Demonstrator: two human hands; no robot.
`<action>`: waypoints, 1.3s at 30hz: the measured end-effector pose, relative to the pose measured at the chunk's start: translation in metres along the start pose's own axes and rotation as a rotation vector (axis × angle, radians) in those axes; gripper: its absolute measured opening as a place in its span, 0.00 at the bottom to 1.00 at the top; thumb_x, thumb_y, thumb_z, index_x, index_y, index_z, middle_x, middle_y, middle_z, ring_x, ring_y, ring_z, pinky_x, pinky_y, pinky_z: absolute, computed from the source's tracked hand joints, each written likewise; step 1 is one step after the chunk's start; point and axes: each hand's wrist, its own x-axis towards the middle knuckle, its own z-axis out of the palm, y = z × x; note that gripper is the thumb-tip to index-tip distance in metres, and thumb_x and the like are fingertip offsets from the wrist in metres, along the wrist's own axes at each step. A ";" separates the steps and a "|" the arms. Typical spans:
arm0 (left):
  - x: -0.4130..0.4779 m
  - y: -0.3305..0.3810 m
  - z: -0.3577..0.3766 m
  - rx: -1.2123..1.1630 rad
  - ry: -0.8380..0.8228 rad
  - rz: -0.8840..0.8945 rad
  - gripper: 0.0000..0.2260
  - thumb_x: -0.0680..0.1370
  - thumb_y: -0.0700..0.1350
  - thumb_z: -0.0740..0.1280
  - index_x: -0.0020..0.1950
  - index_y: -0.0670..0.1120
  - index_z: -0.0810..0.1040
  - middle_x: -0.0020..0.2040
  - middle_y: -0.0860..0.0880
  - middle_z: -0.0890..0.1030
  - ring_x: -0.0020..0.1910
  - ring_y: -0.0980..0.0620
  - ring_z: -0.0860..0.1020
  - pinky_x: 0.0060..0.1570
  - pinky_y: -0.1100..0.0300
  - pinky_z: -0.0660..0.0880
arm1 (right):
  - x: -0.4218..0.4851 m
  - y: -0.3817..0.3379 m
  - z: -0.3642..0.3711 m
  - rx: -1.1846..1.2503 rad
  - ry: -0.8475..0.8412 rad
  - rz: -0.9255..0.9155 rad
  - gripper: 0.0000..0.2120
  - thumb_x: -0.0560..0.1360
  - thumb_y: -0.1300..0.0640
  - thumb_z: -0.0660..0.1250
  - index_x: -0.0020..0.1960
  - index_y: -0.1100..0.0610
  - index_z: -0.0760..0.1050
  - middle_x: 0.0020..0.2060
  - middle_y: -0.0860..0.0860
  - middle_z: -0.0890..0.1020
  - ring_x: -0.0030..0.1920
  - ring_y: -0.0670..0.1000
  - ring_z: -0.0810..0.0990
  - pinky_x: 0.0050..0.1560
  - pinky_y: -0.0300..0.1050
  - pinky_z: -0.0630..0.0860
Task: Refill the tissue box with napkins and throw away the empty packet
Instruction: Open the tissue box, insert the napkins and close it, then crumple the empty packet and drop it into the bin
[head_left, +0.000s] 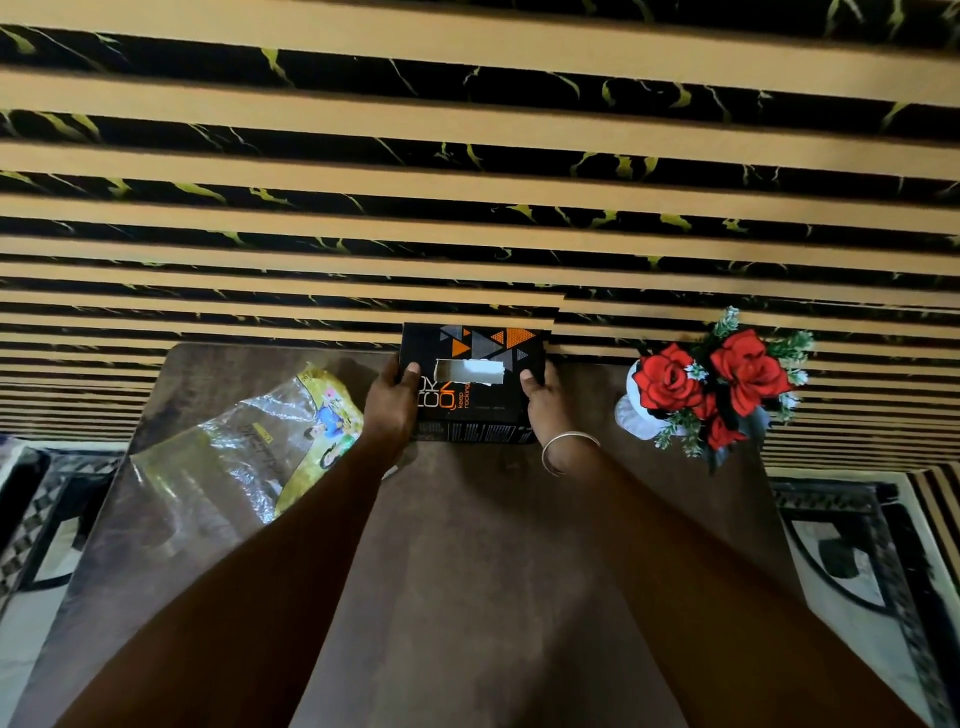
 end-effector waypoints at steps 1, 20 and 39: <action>-0.002 0.002 -0.002 -0.009 0.004 -0.001 0.16 0.83 0.50 0.59 0.70 0.51 0.70 0.59 0.44 0.81 0.51 0.46 0.82 0.49 0.46 0.81 | -0.005 -0.005 -0.001 0.009 0.016 0.002 0.28 0.82 0.52 0.60 0.79 0.52 0.56 0.74 0.58 0.69 0.72 0.60 0.70 0.71 0.60 0.68; -0.066 0.026 -0.107 0.121 0.354 0.291 0.22 0.82 0.49 0.63 0.76 0.46 0.67 0.73 0.47 0.72 0.71 0.51 0.71 0.67 0.59 0.68 | -0.115 -0.029 0.093 -0.460 -0.223 -0.532 0.30 0.78 0.54 0.68 0.77 0.50 0.62 0.75 0.51 0.66 0.75 0.52 0.66 0.72 0.50 0.68; -0.056 -0.062 -0.228 1.074 0.176 -0.258 0.51 0.69 0.46 0.76 0.81 0.55 0.44 0.81 0.43 0.50 0.77 0.34 0.52 0.72 0.36 0.60 | -0.104 0.000 0.194 -1.328 -0.610 -0.479 0.49 0.74 0.64 0.69 0.81 0.51 0.39 0.81 0.54 0.46 0.77 0.63 0.59 0.74 0.55 0.64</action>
